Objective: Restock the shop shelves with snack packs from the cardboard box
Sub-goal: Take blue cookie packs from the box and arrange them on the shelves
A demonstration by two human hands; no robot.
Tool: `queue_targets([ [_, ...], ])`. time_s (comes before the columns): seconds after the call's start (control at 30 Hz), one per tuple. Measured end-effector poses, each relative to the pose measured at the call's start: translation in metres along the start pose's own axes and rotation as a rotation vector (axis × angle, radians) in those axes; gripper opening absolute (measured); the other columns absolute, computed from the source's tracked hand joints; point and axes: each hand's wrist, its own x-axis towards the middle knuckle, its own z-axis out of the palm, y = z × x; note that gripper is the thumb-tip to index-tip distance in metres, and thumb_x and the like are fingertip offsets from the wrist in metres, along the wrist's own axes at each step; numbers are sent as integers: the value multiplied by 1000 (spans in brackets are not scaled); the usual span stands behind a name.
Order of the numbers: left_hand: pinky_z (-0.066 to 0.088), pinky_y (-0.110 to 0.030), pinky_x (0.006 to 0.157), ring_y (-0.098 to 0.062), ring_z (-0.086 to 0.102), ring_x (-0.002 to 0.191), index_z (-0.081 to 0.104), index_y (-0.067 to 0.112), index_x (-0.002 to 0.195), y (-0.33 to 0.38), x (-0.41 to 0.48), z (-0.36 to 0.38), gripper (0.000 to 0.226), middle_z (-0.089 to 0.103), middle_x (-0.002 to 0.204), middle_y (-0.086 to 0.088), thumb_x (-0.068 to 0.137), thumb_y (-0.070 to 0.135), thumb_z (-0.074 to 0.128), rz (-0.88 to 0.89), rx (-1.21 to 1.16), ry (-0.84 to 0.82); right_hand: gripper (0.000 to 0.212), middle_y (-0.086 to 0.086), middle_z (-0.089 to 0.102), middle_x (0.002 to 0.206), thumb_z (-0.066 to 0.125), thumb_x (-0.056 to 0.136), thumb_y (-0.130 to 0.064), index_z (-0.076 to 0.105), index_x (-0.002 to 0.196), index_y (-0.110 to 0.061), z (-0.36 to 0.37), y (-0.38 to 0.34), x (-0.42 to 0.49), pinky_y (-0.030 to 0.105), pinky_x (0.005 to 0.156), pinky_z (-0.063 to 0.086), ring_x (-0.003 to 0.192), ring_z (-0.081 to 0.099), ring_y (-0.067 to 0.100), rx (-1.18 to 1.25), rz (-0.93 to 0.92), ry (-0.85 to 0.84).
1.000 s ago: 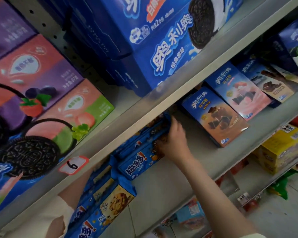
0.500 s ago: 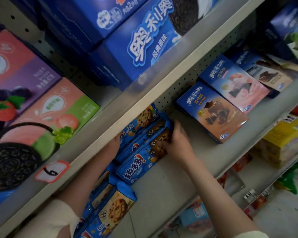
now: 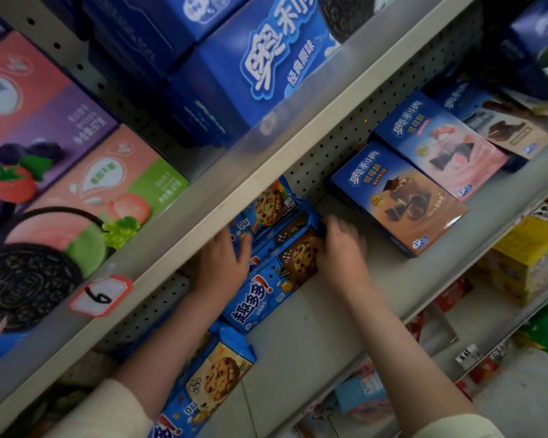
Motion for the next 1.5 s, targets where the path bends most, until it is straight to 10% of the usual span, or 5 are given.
queue_targets([
  [0.23, 37, -29, 67, -19, 53, 94, 50, 15, 106, 4, -19, 15, 43, 54, 100, 0, 91, 56, 46, 62, 161, -582, 35, 13, 60, 115, 48, 97, -31, 47, 126, -10, 3, 4, 0, 43, 95, 43, 109, 53, 29, -21, 5, -23],
  [0.63, 49, -32, 78, -11, 54, 95, 54, 19, 114, -6, -51, -23, 37, 50, 107, 7, 93, 48, 45, -130, -196, -456, 55, 10, 48, 132, 56, 90, -22, 38, 139, -6, -6, -24, -42, 38, 103, 30, 122, 40, 26, -3, -183, 231],
  [0.9, 38, -25, 99, -7, 38, 119, 38, 28, 135, -65, -139, -103, 110, 35, 125, 15, 48, 94, 38, -170, -20, -935, 54, 5, 50, 132, 63, 89, -37, 42, 133, -14, 26, -72, -101, 24, 96, 38, 121, 48, 17, 267, -194, -568],
  [1.03, 28, -31, 109, -16, 28, 135, 25, 21, 146, -84, -163, -114, 89, 29, 145, 4, 75, 59, 65, -72, 303, -1147, 81, 4, 34, 149, 68, 84, -38, 23, 147, -18, 49, -79, -113, 30, 108, 33, 135, 37, 20, 194, -190, -740],
  [1.5, 29, -35, 109, -23, 30, 137, 17, 20, 149, -99, -194, -106, 72, 27, 151, -5, 89, 5, 54, -210, 353, -983, 80, 1, 52, 126, 79, 72, -21, 24, 128, -32, 92, -70, -135, 44, 102, 44, 120, 47, 20, 136, -210, -643],
])
